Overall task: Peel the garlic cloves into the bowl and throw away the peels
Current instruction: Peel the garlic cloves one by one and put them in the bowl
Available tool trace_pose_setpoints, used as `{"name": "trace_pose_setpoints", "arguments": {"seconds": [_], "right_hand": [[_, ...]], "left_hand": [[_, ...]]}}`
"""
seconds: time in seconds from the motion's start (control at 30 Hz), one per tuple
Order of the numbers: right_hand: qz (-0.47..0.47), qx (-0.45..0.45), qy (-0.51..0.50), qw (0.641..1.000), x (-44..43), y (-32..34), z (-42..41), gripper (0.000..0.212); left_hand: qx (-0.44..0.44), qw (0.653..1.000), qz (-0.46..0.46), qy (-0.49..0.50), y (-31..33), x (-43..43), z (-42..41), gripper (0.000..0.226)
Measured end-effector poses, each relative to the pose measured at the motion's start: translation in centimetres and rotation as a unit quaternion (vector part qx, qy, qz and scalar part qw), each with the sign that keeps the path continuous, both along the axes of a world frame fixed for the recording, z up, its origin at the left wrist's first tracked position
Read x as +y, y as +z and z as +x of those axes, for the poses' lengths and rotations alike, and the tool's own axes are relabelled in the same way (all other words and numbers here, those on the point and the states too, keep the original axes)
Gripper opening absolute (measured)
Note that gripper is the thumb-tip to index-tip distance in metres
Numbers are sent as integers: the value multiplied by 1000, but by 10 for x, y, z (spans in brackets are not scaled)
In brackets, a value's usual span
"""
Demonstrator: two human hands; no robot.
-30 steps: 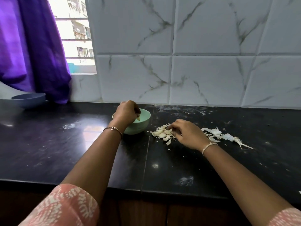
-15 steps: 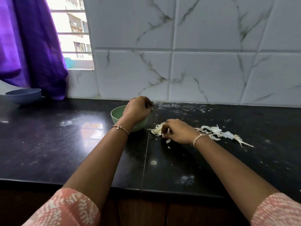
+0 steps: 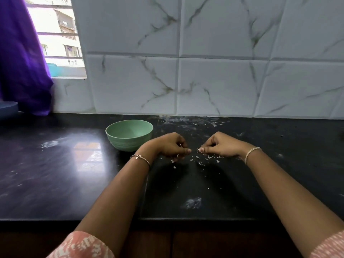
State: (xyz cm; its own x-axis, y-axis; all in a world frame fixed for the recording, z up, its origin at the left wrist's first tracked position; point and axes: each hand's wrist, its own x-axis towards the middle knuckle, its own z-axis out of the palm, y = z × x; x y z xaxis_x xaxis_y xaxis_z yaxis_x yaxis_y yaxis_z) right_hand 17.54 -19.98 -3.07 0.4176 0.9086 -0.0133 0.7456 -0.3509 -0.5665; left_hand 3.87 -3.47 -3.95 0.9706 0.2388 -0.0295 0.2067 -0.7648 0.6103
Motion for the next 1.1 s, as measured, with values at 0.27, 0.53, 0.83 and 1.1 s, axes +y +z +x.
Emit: {"name": "trace_pose_setpoints", "arguments": {"seconds": [0.27,0.53,0.83,1.1], "right_hand": [[168,191,-16,967,1,-19,5,17],[93,137,-15,986,11,-29,9,17],[88,-79,-14,993,31,-23,1,22],[17,-223,-31,974,43,-27,-9,21]], "left_hand": [[-160,984,73,27,-23,-5,22,37],[24,997,67,-1,-12,22,7,51],[-35,996,67,40,-16,28,4,33],[-126,981,104,108,-22,21,3,30]]}}
